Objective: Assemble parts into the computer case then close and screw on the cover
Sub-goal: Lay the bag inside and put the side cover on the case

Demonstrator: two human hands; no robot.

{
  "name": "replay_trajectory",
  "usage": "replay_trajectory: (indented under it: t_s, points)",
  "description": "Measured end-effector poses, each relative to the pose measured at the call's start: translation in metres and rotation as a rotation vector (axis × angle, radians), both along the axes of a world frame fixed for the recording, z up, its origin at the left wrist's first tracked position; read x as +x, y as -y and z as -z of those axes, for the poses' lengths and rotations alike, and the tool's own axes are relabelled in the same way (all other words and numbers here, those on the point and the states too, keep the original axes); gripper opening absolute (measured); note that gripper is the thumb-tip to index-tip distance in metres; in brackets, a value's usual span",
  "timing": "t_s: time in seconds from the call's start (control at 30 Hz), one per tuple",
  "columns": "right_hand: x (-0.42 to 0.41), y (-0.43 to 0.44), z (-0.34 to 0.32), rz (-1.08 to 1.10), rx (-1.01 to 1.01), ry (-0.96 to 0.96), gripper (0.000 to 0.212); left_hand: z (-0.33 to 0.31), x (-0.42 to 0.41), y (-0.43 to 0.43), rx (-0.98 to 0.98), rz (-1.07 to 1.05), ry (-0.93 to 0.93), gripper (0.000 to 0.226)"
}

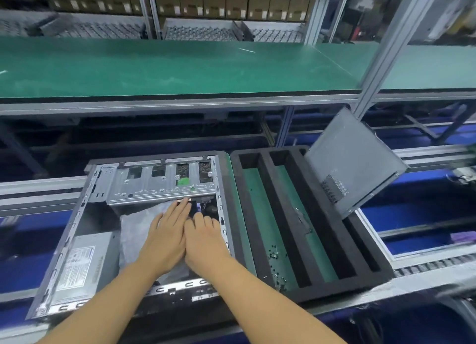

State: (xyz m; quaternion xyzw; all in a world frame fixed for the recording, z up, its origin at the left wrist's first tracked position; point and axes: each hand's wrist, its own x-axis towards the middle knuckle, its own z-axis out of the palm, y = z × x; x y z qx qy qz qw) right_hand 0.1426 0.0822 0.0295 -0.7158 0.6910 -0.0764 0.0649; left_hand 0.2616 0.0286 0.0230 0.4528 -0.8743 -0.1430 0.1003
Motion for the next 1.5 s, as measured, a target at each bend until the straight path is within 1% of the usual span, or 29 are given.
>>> replay_trajectory:
  t_s: [0.07,0.1,0.17,0.23,0.33,0.4,0.47,0.57,0.6,0.67,0.73,0.83,0.9,0.97,1.03,1.1,1.17,1.23,1.3,1.4,1.43,1.5]
  points:
    - [-0.001,-0.002,-0.005,-0.012,0.004,0.08,0.05,-0.004,-0.004,-0.003,0.001,-0.019,-0.034,0.053]
    - [-0.002,-0.003,-0.009,-0.013,0.003,0.157,0.046,-0.007,-0.007,-0.005,0.007,-0.033,-0.071,0.051]
    - [-0.009,-0.006,-0.018,0.003,0.003,0.329,0.039,-0.016,-0.016,-0.009,-0.005,-0.057,-0.182,0.049]
    - [-0.022,-0.012,-0.029,0.046,0.002,0.443,0.036,-0.029,-0.033,-0.013,0.003,-0.068,-0.319,0.049]
    - [-0.051,-0.023,-0.046,0.155,-0.012,0.591,0.032,-0.05,-0.075,-0.02,0.111,-0.059,-0.554,0.053]
    - [-0.077,-0.031,-0.055,0.234,-0.034,0.647,0.028,-0.061,-0.106,-0.026,0.171,-0.012,-0.616,0.052]
    - [-0.107,-0.041,-0.061,0.297,-0.03,0.675,0.03,-0.065,-0.136,-0.032,0.171,0.038,-0.576,0.05]
    - [-0.151,-0.057,-0.061,0.396,0.01,0.68,0.044,-0.063,-0.178,-0.043,0.192,0.071,-0.509,0.045]
    - [-0.166,-0.062,-0.059,0.435,0.017,0.672,0.046,-0.062,-0.193,-0.048,0.216,0.089,-0.497,0.043]
    - [-0.193,-0.072,-0.054,0.514,0.008,0.657,0.042,-0.057,-0.219,-0.058,0.281,0.12,-0.463,0.041]
    - [-0.221,-0.08,-0.046,0.618,-0.027,0.646,0.039,-0.049,-0.24,-0.066,0.376,0.117,-0.386,0.043]
    - [-0.266,-0.084,-0.039,0.819,-0.147,0.672,0.041,-0.037,-0.258,-0.077,0.526,0.107,-0.251,0.049]
    - [-0.297,-0.08,-0.035,1.041,-0.241,0.777,0.049,-0.03,-0.265,-0.084,0.619,0.085,-0.21,0.051]
    - [-0.323,-0.072,-0.034,1.306,-0.32,1.035,0.062,-0.027,-0.271,-0.085,0.744,0.013,-0.241,0.052]
    - [-0.341,-0.069,-0.033,1.476,-0.382,1.255,0.074,-0.025,-0.277,-0.082,0.875,-0.079,-0.318,0.052]
    - [-0.355,-0.068,-0.029,1.523,-0.454,1.344,0.092,-0.025,-0.282,-0.076,0.965,-0.143,-0.397,0.052]
    - [-0.365,-0.069,-0.027,1.482,-0.543,1.404,0.103,-0.026,-0.284,-0.069,1.039,-0.2,-0.461,0.051]
    - [-0.376,-0.067,-0.026,1.385,-0.616,1.471,0.101,-0.026,-0.283,-0.065,1.071,-0.241,-0.505,0.05]
    - [-0.386,-0.063,-0.027,1.325,-0.647,1.478,0.09,-0.026,-0.28,-0.063,1.092,-0.283,-0.536,0.049]
    - [-0.396,-0.059,-0.027,1.43,-0.616,1.303,0.059,-0.024,-0.278,-0.064,1.153,-0.336,-0.56,0.049]
    - [-0.397,-0.057,-0.026,1.447,-0.621,1.276,0.053,-0.023,-0.278,-0.065,1.169,-0.345,-0.556,0.043]
    - [-0.394,-0.053,-0.026,1.405,-0.641,1.279,0.052,-0.021,-0.277,-0.065,1.164,-0.358,-0.539,0.018]
